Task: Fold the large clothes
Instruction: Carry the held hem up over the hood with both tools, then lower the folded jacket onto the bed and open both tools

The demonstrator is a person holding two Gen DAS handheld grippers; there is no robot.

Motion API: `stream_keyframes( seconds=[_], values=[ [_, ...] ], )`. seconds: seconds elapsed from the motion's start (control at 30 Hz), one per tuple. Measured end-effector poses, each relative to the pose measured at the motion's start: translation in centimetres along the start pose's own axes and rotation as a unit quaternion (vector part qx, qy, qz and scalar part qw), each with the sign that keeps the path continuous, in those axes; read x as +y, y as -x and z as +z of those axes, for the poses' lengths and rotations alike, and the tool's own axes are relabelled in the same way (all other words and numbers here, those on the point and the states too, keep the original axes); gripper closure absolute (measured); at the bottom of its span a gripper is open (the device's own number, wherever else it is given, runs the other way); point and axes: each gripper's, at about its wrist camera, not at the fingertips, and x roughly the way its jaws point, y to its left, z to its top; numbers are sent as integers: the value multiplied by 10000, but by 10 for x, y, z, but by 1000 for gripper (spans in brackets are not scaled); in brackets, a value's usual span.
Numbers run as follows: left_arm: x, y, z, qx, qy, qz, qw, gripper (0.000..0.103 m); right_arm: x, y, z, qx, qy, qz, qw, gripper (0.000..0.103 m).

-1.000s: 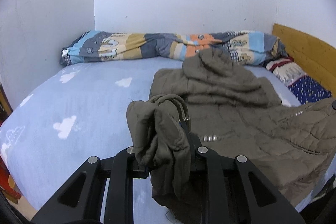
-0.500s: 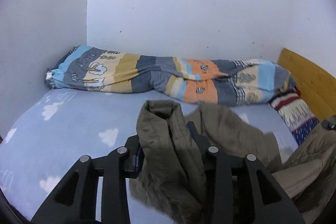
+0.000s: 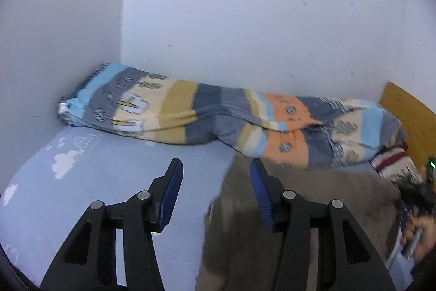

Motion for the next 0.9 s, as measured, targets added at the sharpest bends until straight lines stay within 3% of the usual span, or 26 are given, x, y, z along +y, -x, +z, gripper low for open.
stream_keyframes(
  seconds=[0.1,0.2,0.27,0.37,0.5,0.63,0.9],
  values=[
    [-25,-19,-28,287,-245,-378,9986,53,-10,-25,5,206,-167,-143,9995,83],
    [-56,-50,-58,650,-498,-540,9952,53,-25,-44,12,534,-530,112,9971,70],
    [-74,-73,-75,920,-607,-605,9921,53,-31,-39,19,555,-714,477,9948,51],
    [-91,-102,-93,1145,-736,-528,9893,53,-32,-10,27,177,-581,694,9957,35],
    [-101,-131,-104,1321,-907,-404,9862,53,-17,9,18,276,185,725,9968,33],
    [-103,-157,-105,1495,-962,-253,9837,52,12,-5,-25,555,1475,196,9873,33],
    [-98,-213,-117,1904,-868,-50,9779,40,6,-81,-64,1071,1862,-486,9755,34]
  ],
)
